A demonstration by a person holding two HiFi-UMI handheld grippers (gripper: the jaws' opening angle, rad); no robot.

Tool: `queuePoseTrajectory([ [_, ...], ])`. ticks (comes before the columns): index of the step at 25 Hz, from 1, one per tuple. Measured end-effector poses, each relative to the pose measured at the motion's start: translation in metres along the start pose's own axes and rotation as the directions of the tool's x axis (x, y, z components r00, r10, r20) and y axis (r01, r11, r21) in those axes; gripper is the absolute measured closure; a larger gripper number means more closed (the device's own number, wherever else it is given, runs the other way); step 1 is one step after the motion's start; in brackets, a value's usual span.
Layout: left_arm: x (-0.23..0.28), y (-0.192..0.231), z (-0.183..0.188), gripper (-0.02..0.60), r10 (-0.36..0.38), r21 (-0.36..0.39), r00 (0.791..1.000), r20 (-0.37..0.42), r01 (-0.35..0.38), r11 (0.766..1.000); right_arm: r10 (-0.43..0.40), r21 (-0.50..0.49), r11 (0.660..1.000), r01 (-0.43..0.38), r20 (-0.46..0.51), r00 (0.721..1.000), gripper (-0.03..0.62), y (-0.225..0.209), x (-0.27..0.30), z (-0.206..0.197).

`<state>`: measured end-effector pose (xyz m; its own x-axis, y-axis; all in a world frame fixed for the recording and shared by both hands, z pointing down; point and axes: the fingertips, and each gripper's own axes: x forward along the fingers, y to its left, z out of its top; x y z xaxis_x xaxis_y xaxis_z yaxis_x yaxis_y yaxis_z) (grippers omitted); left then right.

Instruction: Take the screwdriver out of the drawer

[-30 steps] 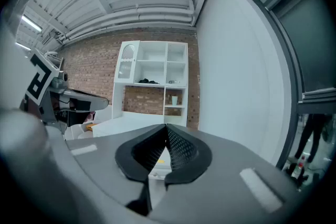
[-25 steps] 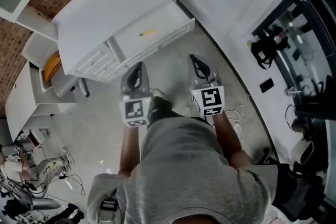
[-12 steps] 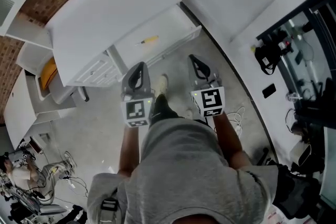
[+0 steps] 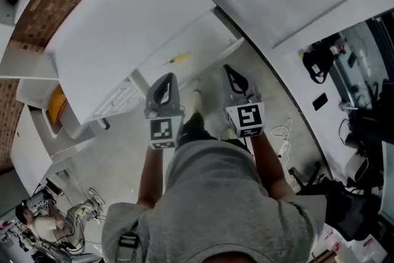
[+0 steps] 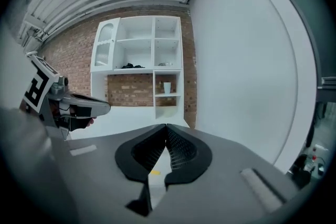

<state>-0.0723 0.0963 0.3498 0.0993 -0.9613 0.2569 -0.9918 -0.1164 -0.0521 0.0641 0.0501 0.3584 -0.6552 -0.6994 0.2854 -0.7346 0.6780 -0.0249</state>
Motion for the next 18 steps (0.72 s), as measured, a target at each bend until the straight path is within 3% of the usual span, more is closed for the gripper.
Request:
queuePoseTrajectory([
  [10, 0.062, 0.032, -0.025, 0.569, -0.115, 0.002, 0.991, -0.069, 0.116, 0.993, -0.044, 0.068, 0.996, 0.051, -0.097, 0.994, 0.591, -0.006, 0.062, -0.02],
  [18, 0.109, 0.05, -0.067, 0.569, -0.197, -0.038, 0.967, -0.162, 0.194, 0.98, -0.074, 0.088, 0.992, 0.091, -0.183, 0.98, 0.591, -0.01, 0.112, -0.059],
])
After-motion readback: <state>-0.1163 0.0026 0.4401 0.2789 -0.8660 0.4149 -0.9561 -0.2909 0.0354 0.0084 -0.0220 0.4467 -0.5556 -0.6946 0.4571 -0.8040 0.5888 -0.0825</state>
